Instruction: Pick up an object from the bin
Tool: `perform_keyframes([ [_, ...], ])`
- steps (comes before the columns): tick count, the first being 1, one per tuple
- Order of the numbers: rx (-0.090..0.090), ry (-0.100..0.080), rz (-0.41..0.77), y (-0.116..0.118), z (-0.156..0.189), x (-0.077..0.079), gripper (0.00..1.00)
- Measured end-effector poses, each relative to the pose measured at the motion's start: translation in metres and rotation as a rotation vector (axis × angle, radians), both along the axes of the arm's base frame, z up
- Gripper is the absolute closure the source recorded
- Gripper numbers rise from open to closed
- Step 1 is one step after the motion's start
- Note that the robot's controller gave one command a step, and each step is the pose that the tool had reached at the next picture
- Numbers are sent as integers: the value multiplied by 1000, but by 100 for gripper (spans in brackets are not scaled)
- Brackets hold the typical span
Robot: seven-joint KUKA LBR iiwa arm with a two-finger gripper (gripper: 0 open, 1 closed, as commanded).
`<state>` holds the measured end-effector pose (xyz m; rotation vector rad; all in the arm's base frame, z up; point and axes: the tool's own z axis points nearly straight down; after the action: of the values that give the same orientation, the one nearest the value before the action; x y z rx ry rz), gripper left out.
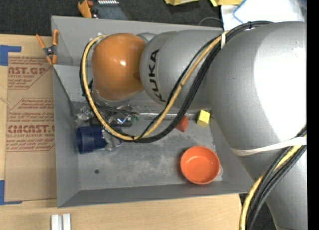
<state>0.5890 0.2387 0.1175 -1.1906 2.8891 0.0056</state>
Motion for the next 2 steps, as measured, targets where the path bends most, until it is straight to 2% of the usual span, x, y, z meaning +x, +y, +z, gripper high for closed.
perform_keyframes([
  [1,2,2,-184,0,-2,-2,0],
  [2,2,0,35,-12,-48,-23,100],
])
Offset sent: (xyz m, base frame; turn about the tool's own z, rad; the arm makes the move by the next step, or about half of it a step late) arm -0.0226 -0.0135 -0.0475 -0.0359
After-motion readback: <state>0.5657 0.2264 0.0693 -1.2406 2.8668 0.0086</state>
